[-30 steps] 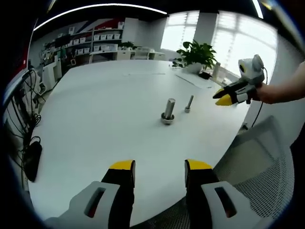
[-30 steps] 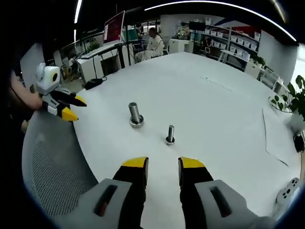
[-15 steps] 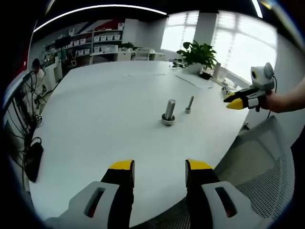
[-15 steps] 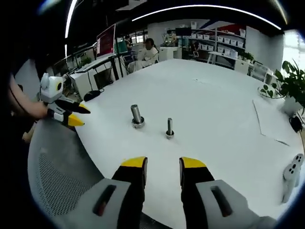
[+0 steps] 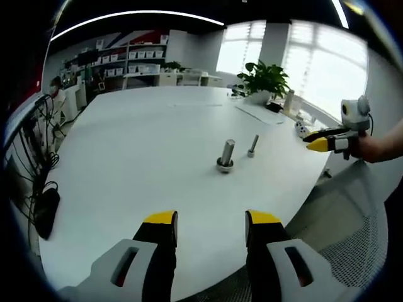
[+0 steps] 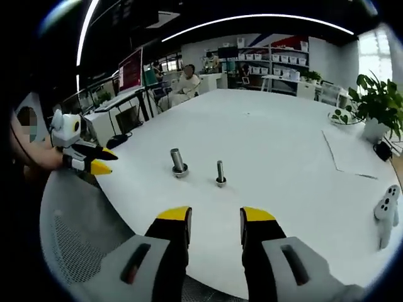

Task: Place the washer onto the threaded stud by aligning its center hole with the stud, sliding it down to the base, and recovering from edge contact or off-axis alignment until the washer reaches the visible bottom stop.

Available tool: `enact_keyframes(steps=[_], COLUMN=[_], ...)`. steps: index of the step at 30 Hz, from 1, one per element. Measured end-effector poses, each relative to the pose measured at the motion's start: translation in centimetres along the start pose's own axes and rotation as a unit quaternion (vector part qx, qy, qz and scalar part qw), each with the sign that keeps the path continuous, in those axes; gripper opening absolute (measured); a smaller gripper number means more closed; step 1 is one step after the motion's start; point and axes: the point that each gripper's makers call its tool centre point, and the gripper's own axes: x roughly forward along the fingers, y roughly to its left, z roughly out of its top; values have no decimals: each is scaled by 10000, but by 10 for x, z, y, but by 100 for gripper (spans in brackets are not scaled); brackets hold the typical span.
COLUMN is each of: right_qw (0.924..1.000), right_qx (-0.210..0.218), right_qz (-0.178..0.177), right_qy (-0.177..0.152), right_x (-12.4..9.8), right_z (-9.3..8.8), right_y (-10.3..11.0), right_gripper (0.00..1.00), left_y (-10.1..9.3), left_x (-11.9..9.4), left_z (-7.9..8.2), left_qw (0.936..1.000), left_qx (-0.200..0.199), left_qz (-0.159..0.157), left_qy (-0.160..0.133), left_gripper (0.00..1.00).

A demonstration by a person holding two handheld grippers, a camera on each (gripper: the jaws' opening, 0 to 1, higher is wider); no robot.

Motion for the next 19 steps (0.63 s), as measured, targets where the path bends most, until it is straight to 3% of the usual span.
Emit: enact_keyframes(steps=[7, 19], right_qw=[9997, 9970], right_qx=[119, 479], right_qz=[-163, -337], right_qy=[-145, -500], right_x=[-4, -14], right_z=[-1, 12], right_y=[-3, -13], right_gripper=[37, 39], left_y=[0, 1], left_x=[-1, -7], left_z=[2, 16], left_qw=[10000, 9991], left_qx=[4, -81], left_qz=[28, 42], left_qy=[-43, -426], left_gripper=[42, 43])
